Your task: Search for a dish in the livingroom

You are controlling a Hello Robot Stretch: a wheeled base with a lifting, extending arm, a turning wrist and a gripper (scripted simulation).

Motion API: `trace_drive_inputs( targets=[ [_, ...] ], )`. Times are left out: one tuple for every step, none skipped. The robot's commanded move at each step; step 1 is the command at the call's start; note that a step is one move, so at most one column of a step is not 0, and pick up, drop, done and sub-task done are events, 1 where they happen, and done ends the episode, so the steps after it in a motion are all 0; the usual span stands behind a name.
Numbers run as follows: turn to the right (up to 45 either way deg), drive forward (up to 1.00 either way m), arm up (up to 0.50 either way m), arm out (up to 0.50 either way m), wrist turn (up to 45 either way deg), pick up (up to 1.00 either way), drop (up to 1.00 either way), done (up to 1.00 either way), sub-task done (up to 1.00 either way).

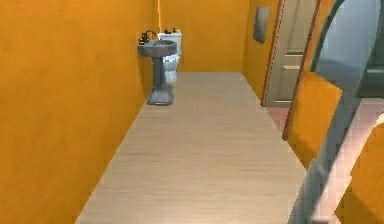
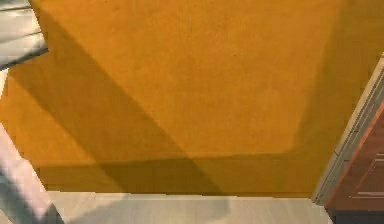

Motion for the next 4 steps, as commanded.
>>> trace_drive_inputs(
  targets=[
    [0.0,0.55,0.0,0.0,0.0,0.0,0.0,0.0,0.0],
    [0.0,0.7,0.0,0.0,0.0,0.0,0.0,0.0,0.0],
    [36.0,0.0,0.0,0.0,0.0,0.0,0.0,0.0,0.0],
    [0.0,1.0,0.0,0.0,0.0,0.0,0.0,0.0,0.0]
  ],
)
